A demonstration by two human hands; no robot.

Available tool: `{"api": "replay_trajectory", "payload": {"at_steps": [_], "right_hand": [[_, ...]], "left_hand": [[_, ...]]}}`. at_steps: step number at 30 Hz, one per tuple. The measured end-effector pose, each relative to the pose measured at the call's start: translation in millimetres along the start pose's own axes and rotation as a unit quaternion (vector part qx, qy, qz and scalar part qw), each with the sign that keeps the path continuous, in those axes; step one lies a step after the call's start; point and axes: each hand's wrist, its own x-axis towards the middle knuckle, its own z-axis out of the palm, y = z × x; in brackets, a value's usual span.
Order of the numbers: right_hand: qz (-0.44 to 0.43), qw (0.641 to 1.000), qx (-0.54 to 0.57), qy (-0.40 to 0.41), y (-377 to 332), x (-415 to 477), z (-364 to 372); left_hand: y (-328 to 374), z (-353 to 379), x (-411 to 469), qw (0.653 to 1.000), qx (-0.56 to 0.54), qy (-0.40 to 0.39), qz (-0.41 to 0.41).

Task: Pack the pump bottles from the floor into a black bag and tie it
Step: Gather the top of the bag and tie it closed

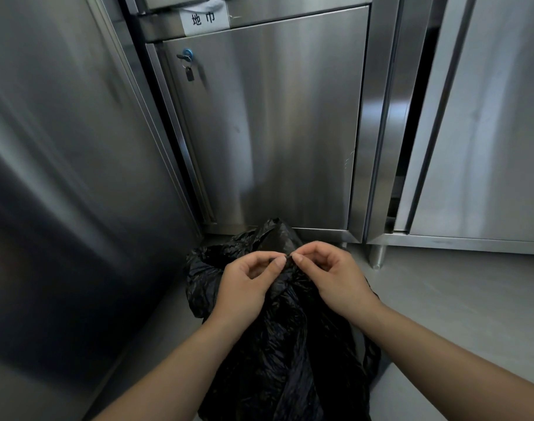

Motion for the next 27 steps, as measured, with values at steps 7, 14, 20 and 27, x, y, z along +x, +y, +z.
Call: {"api": "replay_trajectory", "payload": {"at_steps": [7, 14, 20, 27], "right_hand": [[0.055, 0.997, 0.037, 0.049, -2, 8, -12], [0.016, 0.997, -0.058, 0.043, 4, 8, -3], [0.010, 0.997, -0.054, 0.052, 5, 8, -3], [-0.037, 0.992, -0.095, -0.078, 1, 2, -3]], "left_hand": [[-12, -17, 1, 0.997, 0.046, 0.058, -0.011], [-4, -12, 2, 0.992, 0.125, -0.024, 0.005], [-8, -6, 1, 0.981, 0.189, 0.016, 0.042], [-3, -18, 10, 0.982, 0.177, 0.052, 0.031]]}}
